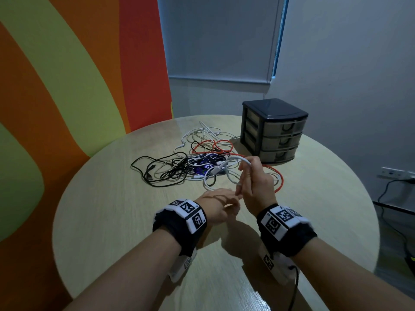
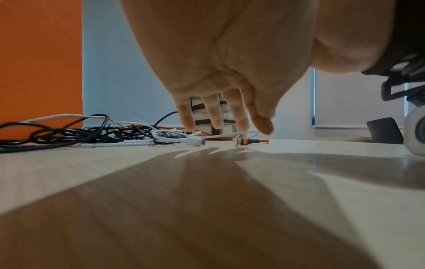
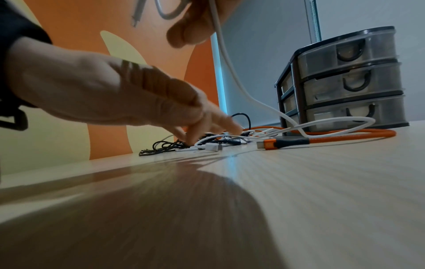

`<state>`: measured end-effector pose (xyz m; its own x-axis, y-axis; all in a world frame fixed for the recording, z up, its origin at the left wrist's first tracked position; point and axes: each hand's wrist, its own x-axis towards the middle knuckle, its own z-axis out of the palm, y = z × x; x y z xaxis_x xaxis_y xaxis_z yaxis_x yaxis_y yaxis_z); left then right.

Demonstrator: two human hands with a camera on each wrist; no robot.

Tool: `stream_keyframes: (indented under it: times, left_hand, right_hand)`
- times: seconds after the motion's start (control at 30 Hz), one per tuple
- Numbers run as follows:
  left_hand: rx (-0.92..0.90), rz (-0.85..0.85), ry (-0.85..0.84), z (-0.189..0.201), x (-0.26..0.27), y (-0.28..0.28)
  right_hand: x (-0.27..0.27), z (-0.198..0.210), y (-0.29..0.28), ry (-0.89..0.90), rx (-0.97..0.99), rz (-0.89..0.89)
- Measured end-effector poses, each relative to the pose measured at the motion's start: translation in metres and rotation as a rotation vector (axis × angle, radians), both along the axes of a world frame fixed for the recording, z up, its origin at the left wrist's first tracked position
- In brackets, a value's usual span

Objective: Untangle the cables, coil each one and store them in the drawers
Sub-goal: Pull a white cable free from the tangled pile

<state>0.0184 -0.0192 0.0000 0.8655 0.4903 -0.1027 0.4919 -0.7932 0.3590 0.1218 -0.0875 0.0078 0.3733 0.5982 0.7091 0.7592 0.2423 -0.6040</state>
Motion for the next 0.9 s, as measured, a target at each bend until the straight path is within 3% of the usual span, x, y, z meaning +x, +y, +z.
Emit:
stream_keyframes:
  times: [0.17, 0.3, 0.5, 0.6, 0.8, 0.9]
  left_hand:
    - [-0.128, 0.192, -0.160, 0.001, 0.003, 0.002]
    - [0.096, 0.032, -0.031, 0.007, 0.010, -0.006]
    - [0.228, -0.083, -0.082, 0.015, 0.007, -0.016]
    - [0.211, -0.022, -0.059, 0.018, 0.005, -0.016]
    - [0.046, 0.035, -0.177, 0.016, -0.001, -0.005]
    - [-0.093, 0.156, -0.375, 0.007, -0.005, -0.001]
  right_hand:
    - [0.003, 0.002, -0.002, 0.047, 0.103, -0.040]
    - [0.002, 0.003, -0.004, 0.032, 0.115, 0.001]
    - [-0.010, 0.000, -0.003, -0.039, 0.053, 0.111]
    - [-0.011, 0.000, -0.003, -0.059, 0.044, 0.117]
    - [-0.009, 0.001, -0.007, -0.064, 0.064, -0.033]
    - [-0.008, 0.001, -0.007, -0.071, 0.072, -0.125]
